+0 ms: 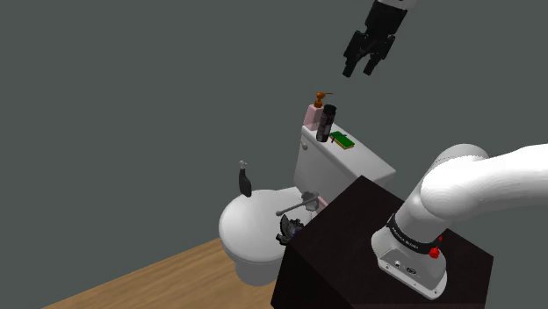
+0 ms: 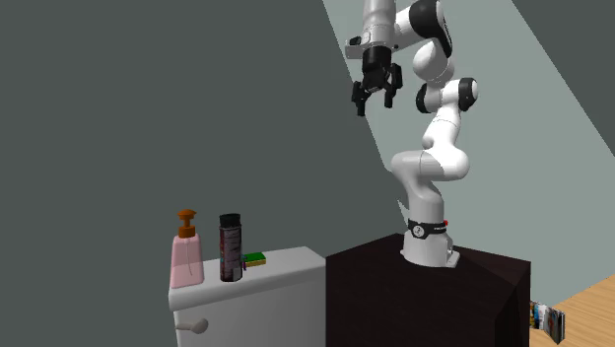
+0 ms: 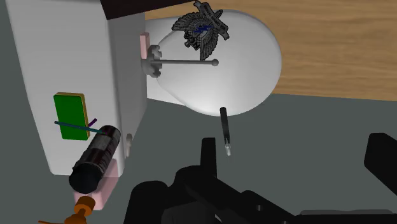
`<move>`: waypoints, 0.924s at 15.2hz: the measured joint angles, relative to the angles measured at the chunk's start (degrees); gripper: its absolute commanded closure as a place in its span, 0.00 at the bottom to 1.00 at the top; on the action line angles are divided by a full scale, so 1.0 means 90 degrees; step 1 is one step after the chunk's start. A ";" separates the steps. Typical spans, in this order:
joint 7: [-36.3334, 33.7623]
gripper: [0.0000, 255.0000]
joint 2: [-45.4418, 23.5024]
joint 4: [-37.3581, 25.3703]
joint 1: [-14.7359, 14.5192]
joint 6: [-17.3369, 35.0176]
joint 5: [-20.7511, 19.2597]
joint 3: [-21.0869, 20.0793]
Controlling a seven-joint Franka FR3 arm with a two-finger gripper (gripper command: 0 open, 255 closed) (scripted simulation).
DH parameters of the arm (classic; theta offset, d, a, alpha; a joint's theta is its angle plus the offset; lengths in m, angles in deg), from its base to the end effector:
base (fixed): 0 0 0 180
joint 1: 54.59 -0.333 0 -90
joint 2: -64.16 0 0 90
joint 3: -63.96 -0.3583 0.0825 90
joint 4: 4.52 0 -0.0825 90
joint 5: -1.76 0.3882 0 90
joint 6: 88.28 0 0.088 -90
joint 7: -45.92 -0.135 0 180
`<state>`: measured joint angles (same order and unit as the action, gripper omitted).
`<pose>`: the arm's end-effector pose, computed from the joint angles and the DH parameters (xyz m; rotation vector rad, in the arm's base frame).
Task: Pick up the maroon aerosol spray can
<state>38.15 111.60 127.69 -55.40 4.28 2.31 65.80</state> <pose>0.2765 -0.0079 0.6317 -3.0848 0.2234 -0.2065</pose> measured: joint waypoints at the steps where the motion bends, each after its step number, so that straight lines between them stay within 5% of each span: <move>1: 0.0000 0.00 0.0000 0.0000 0.0000 0.0000 0.0000 0.0000; 14: 0.1426 0.00 -0.1273 0.0688 0.0286 0.1919 -0.0874 0.1131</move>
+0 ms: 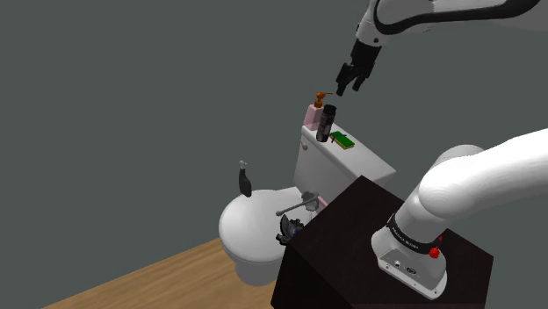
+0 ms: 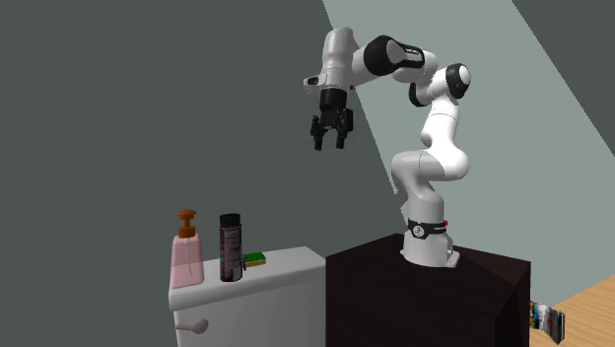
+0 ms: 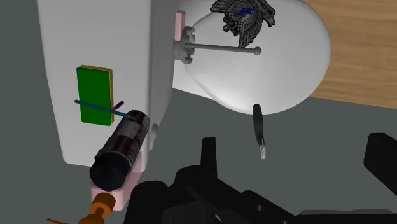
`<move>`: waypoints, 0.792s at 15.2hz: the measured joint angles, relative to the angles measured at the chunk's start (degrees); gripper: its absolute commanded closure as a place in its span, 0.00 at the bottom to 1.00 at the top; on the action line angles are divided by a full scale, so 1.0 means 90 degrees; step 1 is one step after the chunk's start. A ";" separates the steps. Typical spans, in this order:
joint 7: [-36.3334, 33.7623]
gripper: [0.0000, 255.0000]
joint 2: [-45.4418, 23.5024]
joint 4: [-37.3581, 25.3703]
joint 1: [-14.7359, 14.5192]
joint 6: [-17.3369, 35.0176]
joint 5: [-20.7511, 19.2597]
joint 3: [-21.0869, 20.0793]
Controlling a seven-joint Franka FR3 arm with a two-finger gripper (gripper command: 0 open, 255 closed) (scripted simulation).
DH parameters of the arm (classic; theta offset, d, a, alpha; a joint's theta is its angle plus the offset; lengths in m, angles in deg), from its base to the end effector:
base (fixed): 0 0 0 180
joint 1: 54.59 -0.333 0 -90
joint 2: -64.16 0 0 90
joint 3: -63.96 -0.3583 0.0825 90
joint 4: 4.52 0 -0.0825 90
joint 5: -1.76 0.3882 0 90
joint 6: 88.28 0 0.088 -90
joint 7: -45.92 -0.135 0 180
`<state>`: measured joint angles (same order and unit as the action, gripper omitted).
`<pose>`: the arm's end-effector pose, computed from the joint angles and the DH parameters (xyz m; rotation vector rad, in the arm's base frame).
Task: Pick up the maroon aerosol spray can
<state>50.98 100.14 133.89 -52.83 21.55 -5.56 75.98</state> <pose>0.3453 -0.1092 0.5398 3.1158 -0.1312 0.1860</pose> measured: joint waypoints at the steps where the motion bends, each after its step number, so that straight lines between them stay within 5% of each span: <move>1: 0.0117 0.00 -0.0159 -0.0009 0.0017 0.0156 -0.0053 0.0097; 12: 0.1461 0.00 -0.2367 -0.0568 0.0079 0.1880 -0.0170 0.1129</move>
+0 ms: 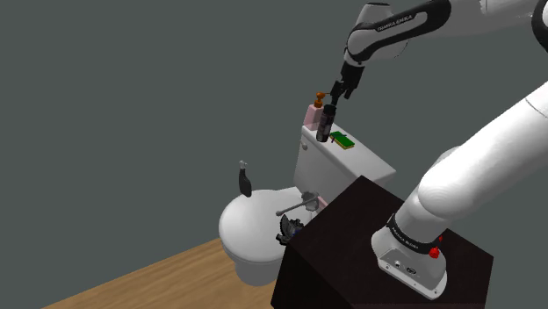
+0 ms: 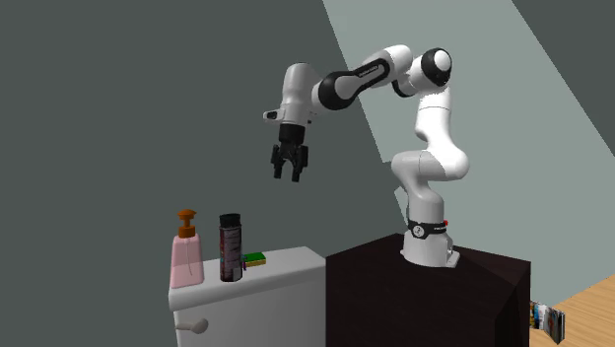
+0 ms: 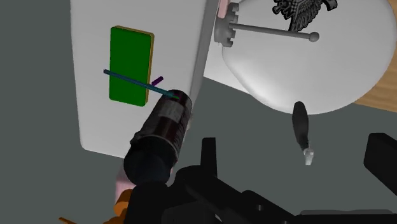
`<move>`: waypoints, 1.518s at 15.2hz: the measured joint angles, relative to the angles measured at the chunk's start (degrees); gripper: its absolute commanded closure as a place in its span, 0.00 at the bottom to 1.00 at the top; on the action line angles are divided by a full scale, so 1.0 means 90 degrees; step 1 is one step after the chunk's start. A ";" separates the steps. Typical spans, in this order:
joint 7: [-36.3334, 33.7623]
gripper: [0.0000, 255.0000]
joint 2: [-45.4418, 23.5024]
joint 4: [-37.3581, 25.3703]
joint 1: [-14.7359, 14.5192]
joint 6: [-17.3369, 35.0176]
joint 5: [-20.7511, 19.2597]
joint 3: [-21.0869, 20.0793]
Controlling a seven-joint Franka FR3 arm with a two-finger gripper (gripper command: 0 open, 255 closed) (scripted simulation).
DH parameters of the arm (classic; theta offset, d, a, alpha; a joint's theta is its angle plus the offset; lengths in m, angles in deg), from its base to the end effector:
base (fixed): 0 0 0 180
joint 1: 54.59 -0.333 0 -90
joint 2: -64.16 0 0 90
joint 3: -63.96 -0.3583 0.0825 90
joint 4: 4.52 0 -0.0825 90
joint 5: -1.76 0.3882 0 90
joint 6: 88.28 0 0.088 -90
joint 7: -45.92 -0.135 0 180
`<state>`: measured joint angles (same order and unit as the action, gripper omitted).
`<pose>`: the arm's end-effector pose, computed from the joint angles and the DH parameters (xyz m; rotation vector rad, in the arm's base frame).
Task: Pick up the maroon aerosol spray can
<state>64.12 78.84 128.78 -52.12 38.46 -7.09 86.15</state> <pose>0.4285 -0.2132 0.4563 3.0600 -0.0346 0.1630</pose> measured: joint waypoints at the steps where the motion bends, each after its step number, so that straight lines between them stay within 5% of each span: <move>1: 0.0125 0.00 -0.0177 -0.0036 0.0009 0.0144 0.0028 0.0076; 8: 0.1291 0.00 -0.1964 -0.1006 0.0127 0.0940 0.0737 0.0513; 14: 0.2257 0.00 -0.3478 -0.2121 0.0563 0.1278 0.1515 0.0471; 22: 0.2539 0.00 -0.4097 -0.2187 0.0775 0.1795 0.1859 0.0308; 23: 0.2547 1.00 -0.4116 -0.2179 0.0781 0.1821 0.1870 0.0301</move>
